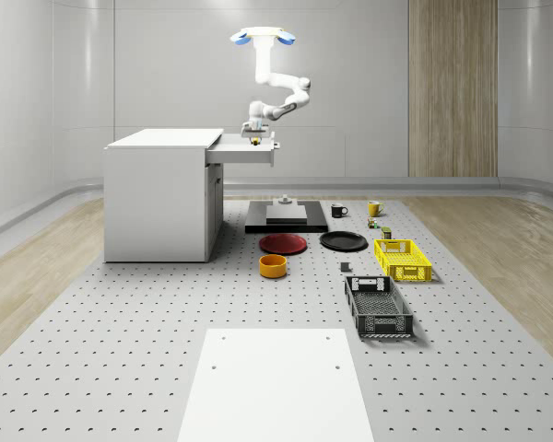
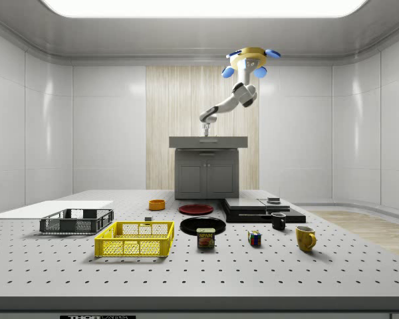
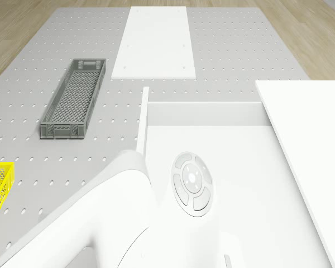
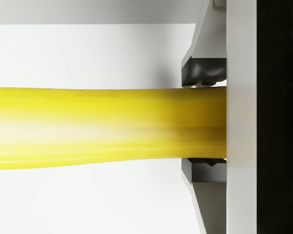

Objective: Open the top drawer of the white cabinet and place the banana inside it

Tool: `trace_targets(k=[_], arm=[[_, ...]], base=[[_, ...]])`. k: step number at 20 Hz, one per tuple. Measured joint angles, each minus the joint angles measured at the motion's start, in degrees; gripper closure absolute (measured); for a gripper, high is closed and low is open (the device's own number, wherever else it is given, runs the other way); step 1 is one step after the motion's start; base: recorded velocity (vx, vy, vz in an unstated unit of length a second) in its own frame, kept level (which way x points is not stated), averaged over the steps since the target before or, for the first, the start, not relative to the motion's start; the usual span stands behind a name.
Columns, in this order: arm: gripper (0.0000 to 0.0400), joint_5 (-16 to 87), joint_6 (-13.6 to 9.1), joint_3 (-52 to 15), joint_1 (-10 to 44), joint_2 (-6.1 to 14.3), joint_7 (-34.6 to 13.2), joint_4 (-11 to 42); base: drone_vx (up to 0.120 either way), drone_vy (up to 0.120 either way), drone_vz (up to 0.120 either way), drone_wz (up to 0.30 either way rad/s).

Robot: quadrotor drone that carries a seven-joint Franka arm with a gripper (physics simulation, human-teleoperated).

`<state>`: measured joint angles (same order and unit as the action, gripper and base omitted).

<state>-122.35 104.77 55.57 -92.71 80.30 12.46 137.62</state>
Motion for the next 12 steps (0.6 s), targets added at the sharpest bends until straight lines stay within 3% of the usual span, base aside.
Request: trace_targets(k=[1, 3, 6, 12], arm=[[0.0210, -0.30, 0.10, -0.26, -0.04, -0.25, -0.08, -0.28], [0.0128, -0.90, 0.13, -0.65, -0.05, -0.69, -0.17, -0.71], [0.0060, -1.22, -0.23, -0.66, 0.17, -1.05, -0.28, -0.71], [0.0013, -0.36, -1.91, 0.82, 1.17, -0.92, -0.42, 0.91]], base=[[0.000, 0.000, 0.000, 0.000], [0.000, 0.000, 0.000, 0.000], [0.000, 0.000, 0.000, 0.000], [0.000, 0.000, 0.000, 0.000]])
